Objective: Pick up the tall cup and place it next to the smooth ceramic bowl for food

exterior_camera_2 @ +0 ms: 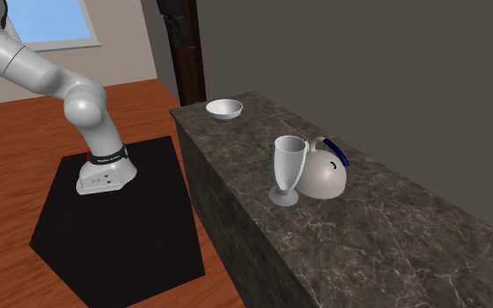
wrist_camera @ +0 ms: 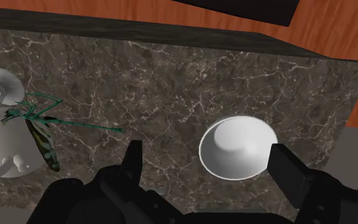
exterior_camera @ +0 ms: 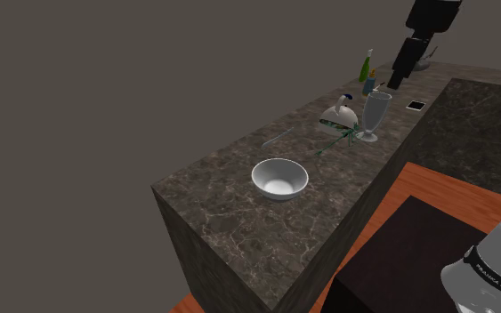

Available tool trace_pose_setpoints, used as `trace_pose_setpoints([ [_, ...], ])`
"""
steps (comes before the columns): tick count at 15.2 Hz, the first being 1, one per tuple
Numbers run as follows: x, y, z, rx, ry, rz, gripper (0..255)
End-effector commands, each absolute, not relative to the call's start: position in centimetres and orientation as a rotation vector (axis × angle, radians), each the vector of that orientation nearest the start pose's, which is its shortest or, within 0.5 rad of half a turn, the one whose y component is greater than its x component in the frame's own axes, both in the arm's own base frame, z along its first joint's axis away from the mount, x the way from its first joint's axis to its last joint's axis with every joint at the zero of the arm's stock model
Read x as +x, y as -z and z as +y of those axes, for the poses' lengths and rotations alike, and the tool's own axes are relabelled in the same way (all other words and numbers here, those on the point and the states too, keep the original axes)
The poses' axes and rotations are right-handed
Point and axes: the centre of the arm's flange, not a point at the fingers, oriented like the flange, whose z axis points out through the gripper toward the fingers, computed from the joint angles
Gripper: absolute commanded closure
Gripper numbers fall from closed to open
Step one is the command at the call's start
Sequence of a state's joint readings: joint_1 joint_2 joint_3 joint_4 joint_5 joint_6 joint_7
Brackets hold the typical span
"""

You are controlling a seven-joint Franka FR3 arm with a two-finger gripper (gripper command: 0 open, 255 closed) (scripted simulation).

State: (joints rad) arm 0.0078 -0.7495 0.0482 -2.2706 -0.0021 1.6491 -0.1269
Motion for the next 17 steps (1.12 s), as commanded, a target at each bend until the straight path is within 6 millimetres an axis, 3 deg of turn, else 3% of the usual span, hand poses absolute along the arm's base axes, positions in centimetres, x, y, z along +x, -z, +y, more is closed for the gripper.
trace_pose_setpoints([
  [1,32.5,-62.7,2.3,-3.164,0.200,-0.273,0],
  [17,40.2,-55.2,-16.4,-3.131,0.155,-0.393,0],
])
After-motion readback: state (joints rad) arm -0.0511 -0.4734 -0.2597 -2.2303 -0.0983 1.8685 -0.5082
